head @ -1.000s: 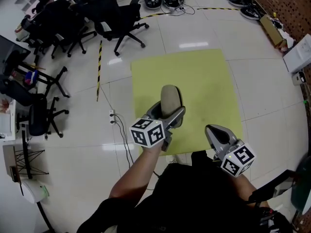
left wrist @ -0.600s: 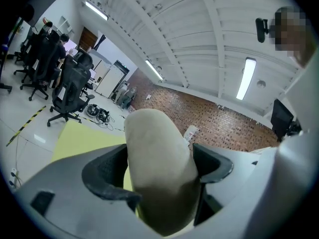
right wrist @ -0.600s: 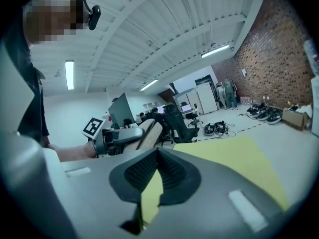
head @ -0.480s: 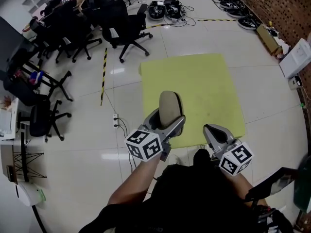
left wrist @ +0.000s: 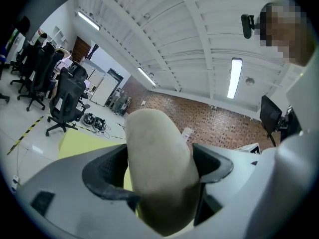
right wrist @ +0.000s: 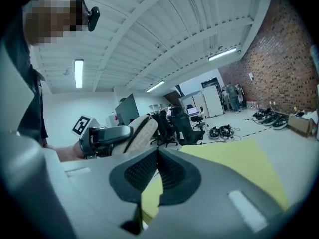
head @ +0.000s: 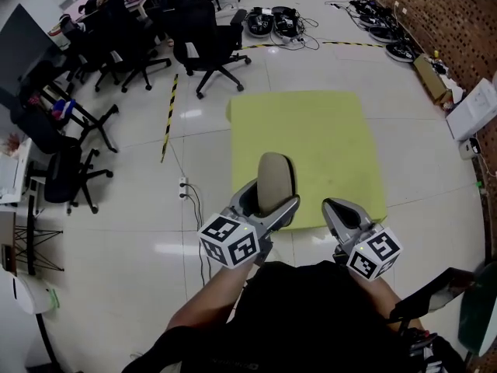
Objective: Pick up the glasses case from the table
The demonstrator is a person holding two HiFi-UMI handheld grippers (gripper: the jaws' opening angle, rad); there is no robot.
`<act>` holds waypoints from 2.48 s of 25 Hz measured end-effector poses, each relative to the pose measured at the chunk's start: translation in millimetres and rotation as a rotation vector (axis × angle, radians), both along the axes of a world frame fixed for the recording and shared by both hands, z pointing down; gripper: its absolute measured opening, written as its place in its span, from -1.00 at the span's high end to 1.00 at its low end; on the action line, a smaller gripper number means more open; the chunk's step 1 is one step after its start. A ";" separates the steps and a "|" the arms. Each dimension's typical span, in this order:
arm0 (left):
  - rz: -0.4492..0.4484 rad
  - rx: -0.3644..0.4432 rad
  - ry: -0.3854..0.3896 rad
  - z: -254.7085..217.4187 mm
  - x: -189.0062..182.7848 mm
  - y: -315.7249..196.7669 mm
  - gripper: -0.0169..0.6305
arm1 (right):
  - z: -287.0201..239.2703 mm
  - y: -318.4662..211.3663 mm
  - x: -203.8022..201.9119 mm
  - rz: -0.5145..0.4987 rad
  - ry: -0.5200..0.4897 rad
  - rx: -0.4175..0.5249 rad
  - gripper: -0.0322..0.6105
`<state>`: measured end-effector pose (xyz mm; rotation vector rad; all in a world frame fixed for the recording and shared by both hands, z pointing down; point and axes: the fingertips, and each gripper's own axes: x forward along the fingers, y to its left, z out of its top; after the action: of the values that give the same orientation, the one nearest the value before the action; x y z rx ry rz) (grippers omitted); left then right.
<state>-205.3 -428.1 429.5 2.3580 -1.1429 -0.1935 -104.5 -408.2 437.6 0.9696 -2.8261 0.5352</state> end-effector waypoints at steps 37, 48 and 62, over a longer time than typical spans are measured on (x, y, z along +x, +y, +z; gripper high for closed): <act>-0.179 0.034 -0.096 -42.1 183.6 125.5 -0.32 | -11.5 93.0 194.2 -0.154 -0.193 -0.043 0.89; -0.211 0.040 -0.118 -51.2 161.1 135.3 -0.33 | -20.6 91.5 178.6 -0.153 -0.224 -0.035 0.89; -0.133 0.031 -0.124 -50.6 97.1 140.3 -0.33 | -36.0 101.8 115.2 -0.087 -0.174 0.019 0.89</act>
<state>-108.3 -287.8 378.9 2.3493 -1.3664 -0.1132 10.7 -306.3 401.5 0.8367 -3.0150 0.6123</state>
